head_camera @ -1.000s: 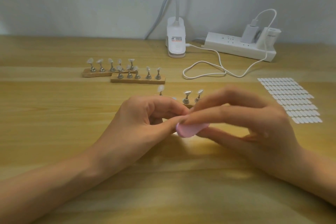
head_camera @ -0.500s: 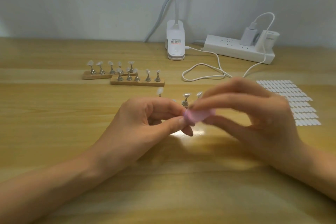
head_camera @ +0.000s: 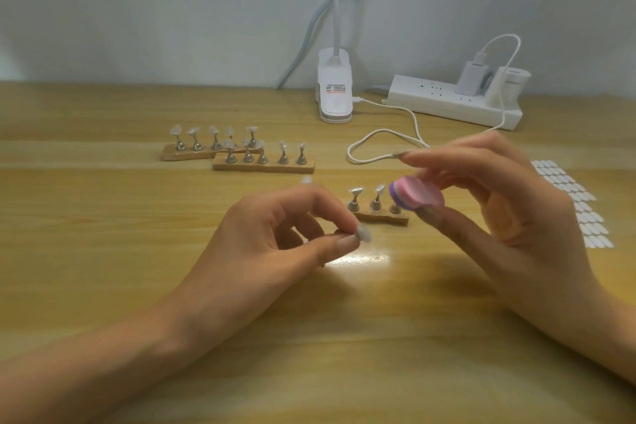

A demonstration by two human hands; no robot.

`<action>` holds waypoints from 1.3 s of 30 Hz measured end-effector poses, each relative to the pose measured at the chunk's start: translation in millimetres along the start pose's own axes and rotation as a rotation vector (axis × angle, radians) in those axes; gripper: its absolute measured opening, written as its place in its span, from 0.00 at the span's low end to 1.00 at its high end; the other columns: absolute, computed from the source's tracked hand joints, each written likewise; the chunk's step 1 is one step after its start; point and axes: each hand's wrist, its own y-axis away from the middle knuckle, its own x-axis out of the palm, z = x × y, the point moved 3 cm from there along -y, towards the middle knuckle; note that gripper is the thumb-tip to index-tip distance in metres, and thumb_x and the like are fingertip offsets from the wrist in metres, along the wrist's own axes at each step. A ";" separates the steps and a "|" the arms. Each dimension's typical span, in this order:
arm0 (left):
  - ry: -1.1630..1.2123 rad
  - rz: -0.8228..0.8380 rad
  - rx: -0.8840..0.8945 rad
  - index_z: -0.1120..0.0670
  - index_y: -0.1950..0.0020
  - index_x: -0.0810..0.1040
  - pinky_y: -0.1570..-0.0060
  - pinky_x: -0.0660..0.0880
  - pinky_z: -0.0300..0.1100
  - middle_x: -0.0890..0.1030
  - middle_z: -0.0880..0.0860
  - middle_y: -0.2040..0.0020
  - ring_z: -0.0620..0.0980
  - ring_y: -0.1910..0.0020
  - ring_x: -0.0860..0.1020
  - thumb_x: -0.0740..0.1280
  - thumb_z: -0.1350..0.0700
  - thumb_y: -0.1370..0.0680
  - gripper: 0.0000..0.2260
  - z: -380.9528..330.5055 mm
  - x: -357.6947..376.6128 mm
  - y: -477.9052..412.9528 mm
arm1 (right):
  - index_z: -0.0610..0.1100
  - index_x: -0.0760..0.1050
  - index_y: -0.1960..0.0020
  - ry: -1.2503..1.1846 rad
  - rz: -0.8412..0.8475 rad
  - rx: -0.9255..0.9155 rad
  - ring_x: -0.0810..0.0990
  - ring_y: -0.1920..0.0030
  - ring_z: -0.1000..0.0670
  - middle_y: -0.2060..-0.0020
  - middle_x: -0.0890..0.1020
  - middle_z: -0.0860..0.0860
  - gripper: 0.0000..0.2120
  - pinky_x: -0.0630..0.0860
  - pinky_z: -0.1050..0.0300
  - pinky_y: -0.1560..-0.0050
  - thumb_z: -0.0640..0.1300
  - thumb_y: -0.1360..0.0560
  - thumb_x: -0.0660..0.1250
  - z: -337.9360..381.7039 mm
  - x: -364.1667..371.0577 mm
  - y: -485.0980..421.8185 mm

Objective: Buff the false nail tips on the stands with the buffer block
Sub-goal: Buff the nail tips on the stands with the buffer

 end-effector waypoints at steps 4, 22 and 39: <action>0.104 -0.003 -0.009 0.53 0.59 0.84 0.66 0.75 0.36 0.85 0.51 0.59 0.46 0.62 0.84 0.78 0.58 0.30 0.04 0.6 -0.5 0.1 | 0.49 0.79 0.39 -0.072 0.056 0.082 0.79 0.48 0.42 0.47 0.81 0.52 0.12 0.76 0.45 0.53 0.46 0.22 0.68 -4.9 1.8 2.3; -0.221 0.003 0.187 0.47 0.58 0.83 0.69 0.61 0.24 0.78 0.35 0.65 0.37 0.71 0.69 0.74 0.56 0.27 0.04 -7.8 1.3 0.5 | 0.49 0.78 0.44 0.100 0.064 -0.096 0.81 0.47 0.53 0.48 0.81 0.52 0.11 0.75 0.62 0.45 0.42 0.25 0.71 15.2 5.1 0.3; -0.203 -0.015 0.131 0.44 0.57 0.84 0.72 0.54 0.30 0.60 0.44 0.76 0.43 0.75 0.58 0.68 0.41 0.29 0.09 -4.8 2.1 2.9 | 0.49 0.82 0.47 0.110 0.104 -0.150 0.82 0.49 0.57 0.52 0.82 0.53 0.07 0.76 0.55 0.45 0.44 0.24 0.71 22.3 15.7 -0.2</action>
